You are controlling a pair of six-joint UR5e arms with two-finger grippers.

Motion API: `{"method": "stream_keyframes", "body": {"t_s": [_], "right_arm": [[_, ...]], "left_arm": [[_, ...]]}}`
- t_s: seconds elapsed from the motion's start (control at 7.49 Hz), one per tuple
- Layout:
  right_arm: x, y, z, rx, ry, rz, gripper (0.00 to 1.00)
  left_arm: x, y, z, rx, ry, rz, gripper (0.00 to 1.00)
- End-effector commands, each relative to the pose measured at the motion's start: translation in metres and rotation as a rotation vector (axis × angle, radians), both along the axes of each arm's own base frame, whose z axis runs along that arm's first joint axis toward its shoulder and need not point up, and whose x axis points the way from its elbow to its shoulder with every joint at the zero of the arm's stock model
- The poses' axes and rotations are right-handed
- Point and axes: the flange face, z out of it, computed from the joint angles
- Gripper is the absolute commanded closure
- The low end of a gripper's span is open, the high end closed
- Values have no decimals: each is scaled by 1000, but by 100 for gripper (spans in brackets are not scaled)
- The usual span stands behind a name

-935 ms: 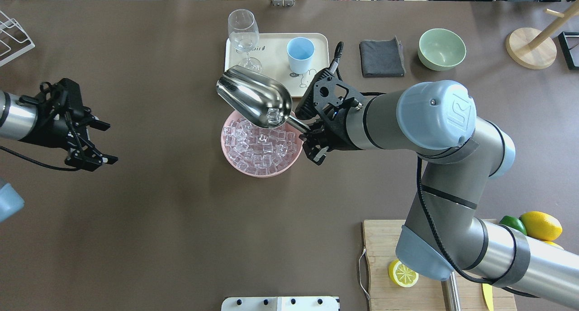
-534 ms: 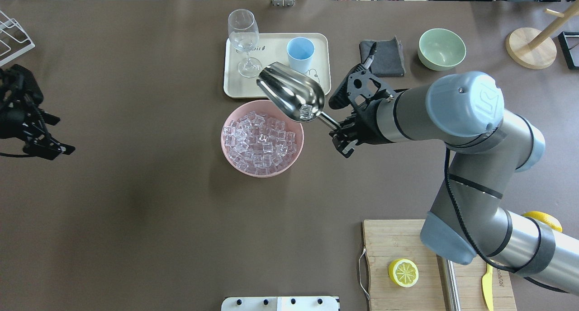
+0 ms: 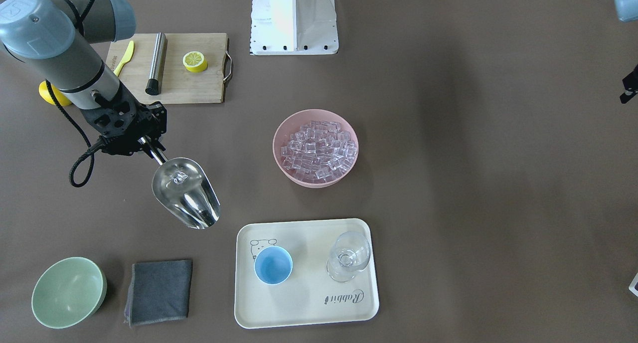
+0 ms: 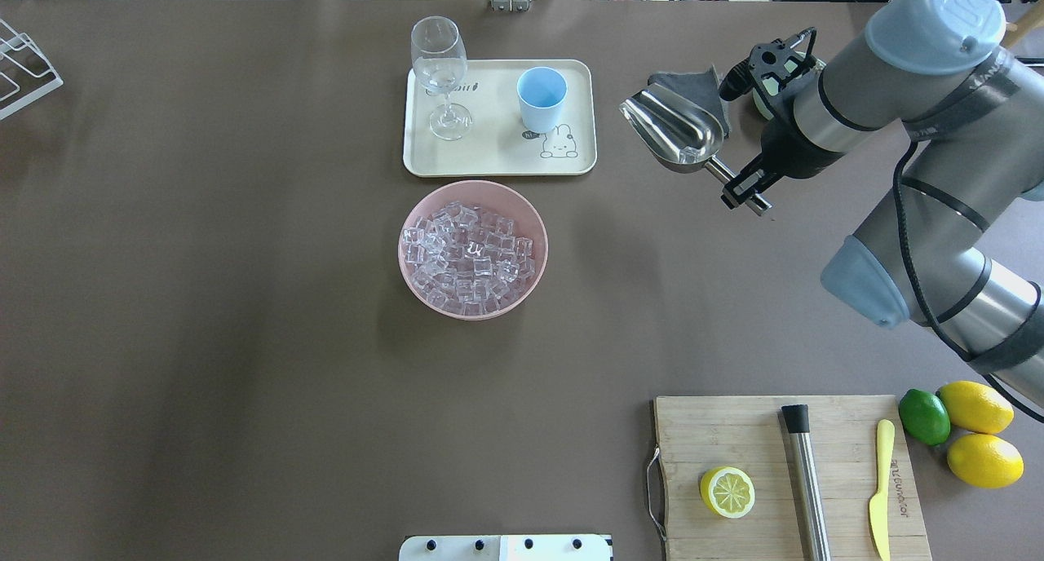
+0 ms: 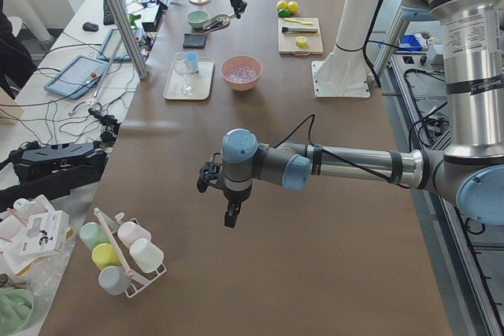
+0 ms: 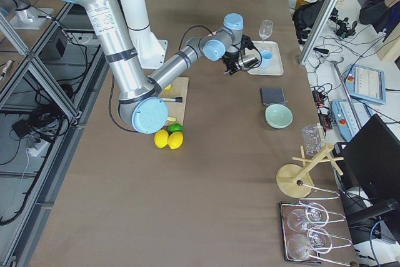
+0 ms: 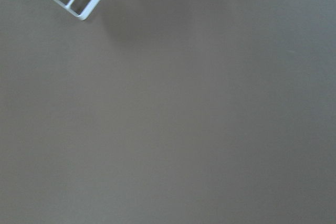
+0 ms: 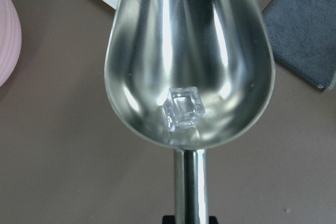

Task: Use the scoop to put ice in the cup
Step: 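Carry the scoop with right gripper to the small blue cup on tray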

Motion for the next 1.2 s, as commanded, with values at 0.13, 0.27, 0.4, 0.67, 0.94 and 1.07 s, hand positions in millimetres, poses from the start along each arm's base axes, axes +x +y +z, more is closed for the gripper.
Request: {"method": "stream_keyframes", "body": {"t_s": [0.13, 0.27, 0.4, 0.67, 0.94, 1.07], "right_arm": [[-17, -37, -59, -16, 109, -104, 100], [-29, -52, -68, -19, 126, -122, 100], [-38, -62, -71, -33, 129, -128, 100], [-56, -83, -88, -41, 129, -145, 100], [-71, -102, -105, -64, 162, -172, 100], [-75, -106, -108, -66, 176, -194, 100]], "left_arm": [[-57, 4, 32, -190, 167, -143, 2], [-59, 2, 30, -195, 167, -148, 2], [-59, 1, 30, -193, 165, -147, 2], [-60, -2, 28, -189, 162, -149, 2], [-60, -1, 29, -190, 164, -148, 2], [-60, -1, 29, -192, 164, -149, 2]]}}
